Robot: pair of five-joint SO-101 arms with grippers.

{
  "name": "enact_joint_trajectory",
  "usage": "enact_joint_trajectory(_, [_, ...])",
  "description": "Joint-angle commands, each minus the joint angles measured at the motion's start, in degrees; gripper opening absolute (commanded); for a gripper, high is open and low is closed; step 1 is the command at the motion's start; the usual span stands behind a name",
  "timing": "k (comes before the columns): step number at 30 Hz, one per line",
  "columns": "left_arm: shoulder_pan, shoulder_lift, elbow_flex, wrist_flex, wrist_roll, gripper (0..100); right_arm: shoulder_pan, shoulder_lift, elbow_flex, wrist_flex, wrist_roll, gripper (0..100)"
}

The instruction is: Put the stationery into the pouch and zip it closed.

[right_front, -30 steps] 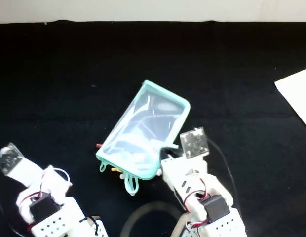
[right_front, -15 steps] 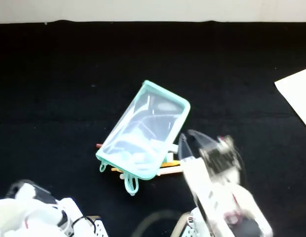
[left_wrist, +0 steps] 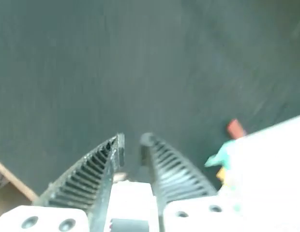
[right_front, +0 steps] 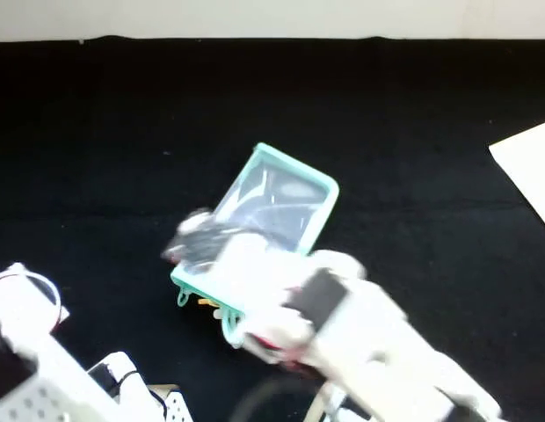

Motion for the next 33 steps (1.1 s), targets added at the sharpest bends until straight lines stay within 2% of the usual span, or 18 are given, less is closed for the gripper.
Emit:
enact_joint_trajectory(1, [-0.22, -0.84, 9.71, 0.18, -1.93, 18, -3.47, 10.68, -2.33, -8.57, 3.08, 23.8])
enact_joint_trajectory(4, [-0.40, -2.86, 16.92, -3.96, -1.93, 20, -3.74, 17.71, -2.42, -16.40, 3.78, 28.6])
enact_joint_trajectory(10, [-0.40, -6.90, 29.05, -12.48, -1.93, 20, -3.47, 27.91, -1.98, -29.93, 3.78, 28.6])
enact_joint_trajectory(17, [-0.22, -10.86, 31.87, -12.40, -1.93, 20, 1.27, 33.19, -1.80, -43.82, 4.31, 28.6])
enact_joint_trajectory(21, [-0.22, -12.26, 31.69, -12.40, -1.93, 20, 6.37, 37.23, -1.80, -47.43, 9.76, 28.6])
enact_joint_trajectory(25, [-0.40, -13.32, 31.96, -12.40, -1.93, 20, 10.24, 40.57, -1.80, -47.78, 11.69, 27.9])
enact_joint_trajectory(28, [-0.40, -13.67, 31.96, -12.40, -1.76, 20, 10.86, 42.51, -1.80, -47.78, 11.69, 21.4])
enact_joint_trajectory(33, [-0.40, -13.67, 31.96, -12.40, -1.76, 20, 10.95, 45.41, -1.89, -47.96, 11.34, 2.3])
